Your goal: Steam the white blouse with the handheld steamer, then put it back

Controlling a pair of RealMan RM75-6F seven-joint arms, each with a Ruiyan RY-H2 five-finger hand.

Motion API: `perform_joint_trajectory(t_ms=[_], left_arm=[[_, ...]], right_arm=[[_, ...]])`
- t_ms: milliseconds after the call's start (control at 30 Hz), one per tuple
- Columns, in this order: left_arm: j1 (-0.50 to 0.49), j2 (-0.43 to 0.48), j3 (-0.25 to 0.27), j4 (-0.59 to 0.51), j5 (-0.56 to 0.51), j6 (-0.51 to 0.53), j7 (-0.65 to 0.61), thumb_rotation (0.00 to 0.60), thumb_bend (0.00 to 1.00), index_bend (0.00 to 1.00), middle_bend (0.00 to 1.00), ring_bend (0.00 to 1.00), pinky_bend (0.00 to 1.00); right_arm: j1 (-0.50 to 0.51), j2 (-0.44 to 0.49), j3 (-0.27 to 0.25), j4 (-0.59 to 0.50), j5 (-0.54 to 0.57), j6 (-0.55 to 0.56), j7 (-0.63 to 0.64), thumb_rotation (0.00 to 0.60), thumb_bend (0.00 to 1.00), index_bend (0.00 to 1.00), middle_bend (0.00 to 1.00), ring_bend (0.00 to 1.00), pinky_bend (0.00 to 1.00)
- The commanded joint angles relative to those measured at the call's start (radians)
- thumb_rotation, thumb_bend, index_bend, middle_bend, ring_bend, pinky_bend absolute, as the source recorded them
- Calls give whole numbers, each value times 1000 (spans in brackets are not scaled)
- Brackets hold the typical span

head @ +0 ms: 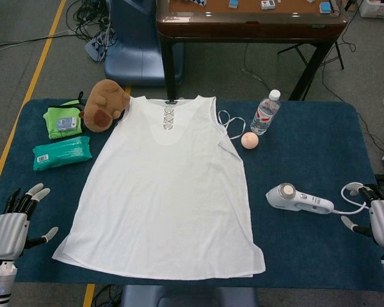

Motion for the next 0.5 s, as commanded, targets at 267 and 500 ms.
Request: perform_joint_trajectory(t_ms=[267,500], left_arm=[[-1,-3,1,7,-2,-2,-4,600,136,158,102,122,0],[-2,-3,0,11,-2,-4,-7,600,136,158,102,122,0]], right_arm=[[4,4,1,-10,0,-4,-11,600,37,312,401,239,318],[11,7,3,-17,6,-16,-23,600,38,312,401,240,318]])
